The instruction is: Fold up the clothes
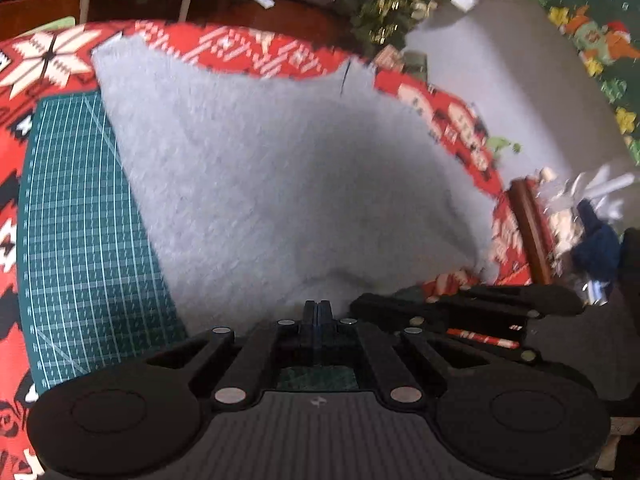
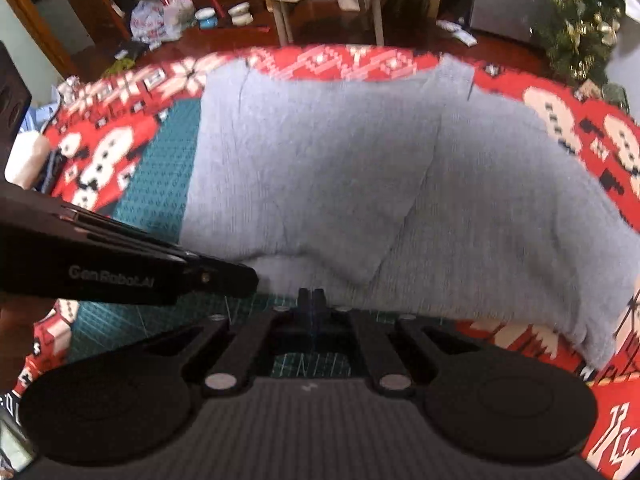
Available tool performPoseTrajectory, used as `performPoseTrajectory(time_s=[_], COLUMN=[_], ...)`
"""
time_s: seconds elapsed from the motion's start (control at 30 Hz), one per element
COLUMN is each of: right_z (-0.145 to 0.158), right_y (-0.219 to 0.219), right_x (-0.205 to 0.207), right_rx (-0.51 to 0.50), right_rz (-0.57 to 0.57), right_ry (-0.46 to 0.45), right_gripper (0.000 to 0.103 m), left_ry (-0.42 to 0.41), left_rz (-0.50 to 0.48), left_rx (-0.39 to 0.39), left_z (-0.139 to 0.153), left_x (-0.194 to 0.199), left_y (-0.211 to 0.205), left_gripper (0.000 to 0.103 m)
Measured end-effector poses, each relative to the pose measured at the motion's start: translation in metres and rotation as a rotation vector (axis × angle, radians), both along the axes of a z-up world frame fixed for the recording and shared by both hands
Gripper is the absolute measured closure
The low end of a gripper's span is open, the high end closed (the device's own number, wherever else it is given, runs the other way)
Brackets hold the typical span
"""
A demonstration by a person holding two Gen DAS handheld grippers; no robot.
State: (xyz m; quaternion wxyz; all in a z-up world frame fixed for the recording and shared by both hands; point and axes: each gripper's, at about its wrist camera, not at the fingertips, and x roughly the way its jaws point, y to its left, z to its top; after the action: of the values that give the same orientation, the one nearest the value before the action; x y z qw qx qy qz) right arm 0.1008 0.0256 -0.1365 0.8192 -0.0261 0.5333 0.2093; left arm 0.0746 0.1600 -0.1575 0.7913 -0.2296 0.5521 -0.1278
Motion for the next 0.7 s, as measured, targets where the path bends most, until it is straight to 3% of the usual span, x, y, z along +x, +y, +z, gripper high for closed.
performPoseTrajectory(time_s=[0.17,0.33,0.4,0.53,0.7], right_z=[-0.013,-0.014,-0.013,-0.001,-0.008], right_y=[0.014,0.006,-0.003,-0.019,-0.029], right_x=[0.011,-0.004,-0.007,-0.004,0.011], right_rx=[-0.004,-0.009,-0.01,0.001,-0.04], right_rz=[0.039,0.045,0.031,-0.017,-0.048], right_ry=[0.009,0.014,0.043,0.011,-0.012], right_gripper=[0.103,0.102,0.102,0.101,0.101], left_ry=[0.042,0.07,0.061,-0.012,0.013], left_rz=[0.023,-0.005,-0.021,-0.062,-0.102], left_rx=[0.0,0.008,0.021,-0.017,0.008], left_z=[-0.013,-0.016,-0.012,0.0,-0.015], left_x=[0.001,-0.007,-0.008,0.003,0.02], left_y=[0.007,0.007,0.002,-0.011,-0.036], left_gripper=[0.103,0.103,0.103,0.103,0.103])
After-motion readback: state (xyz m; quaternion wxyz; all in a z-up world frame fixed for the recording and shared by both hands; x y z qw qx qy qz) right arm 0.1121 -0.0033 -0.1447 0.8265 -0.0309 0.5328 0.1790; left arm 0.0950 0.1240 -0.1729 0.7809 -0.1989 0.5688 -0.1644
